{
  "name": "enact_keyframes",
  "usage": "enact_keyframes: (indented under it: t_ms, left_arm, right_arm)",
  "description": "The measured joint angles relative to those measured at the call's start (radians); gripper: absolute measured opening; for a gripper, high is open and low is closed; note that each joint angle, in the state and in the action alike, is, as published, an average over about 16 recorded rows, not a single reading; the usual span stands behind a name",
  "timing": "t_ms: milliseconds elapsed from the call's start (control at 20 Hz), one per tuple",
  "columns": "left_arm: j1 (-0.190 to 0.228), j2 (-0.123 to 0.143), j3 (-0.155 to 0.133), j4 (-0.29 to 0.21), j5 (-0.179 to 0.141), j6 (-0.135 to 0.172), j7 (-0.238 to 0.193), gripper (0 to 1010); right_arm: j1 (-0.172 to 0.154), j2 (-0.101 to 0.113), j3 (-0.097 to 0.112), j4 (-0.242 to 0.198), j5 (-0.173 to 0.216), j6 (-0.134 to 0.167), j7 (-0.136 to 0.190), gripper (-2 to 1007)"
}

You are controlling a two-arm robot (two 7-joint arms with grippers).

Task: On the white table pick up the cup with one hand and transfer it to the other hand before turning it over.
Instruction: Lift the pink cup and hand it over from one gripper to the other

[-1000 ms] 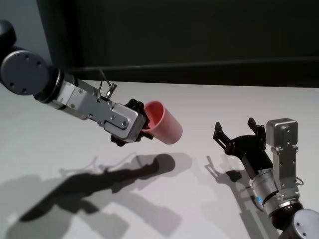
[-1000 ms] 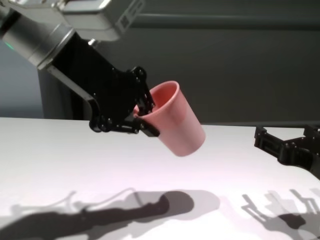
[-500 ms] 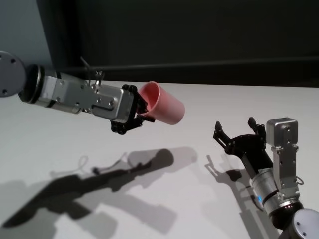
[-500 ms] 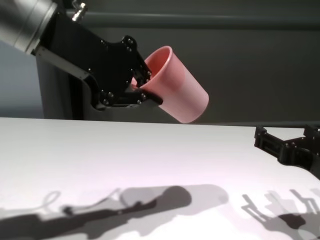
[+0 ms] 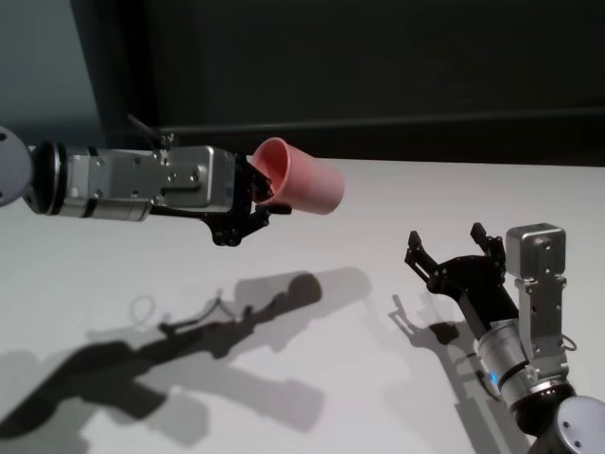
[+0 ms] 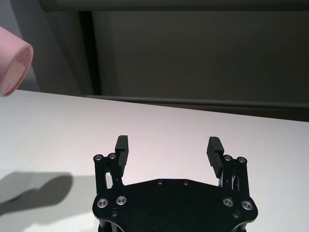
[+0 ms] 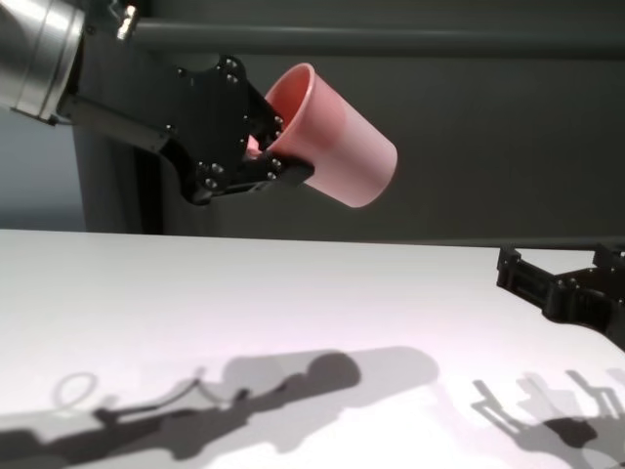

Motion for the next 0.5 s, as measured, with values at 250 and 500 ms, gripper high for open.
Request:
enact_keyframes:
  t_ms: [250,500]
  left_arm:
    - [0.053,-0.004,-0.040,0.000,-0.045,0.014,0.047,50]
    - [0.102,-0.014,-0.083,0.006,-0.107,0.025,0.078,50]
  right_arm:
    - [0.000,0.000,0.000,0.000,0.000,0.000,0.000,1002]
    - [0.000,0.000,0.000,0.000,0.000,0.000,0.000,1002]
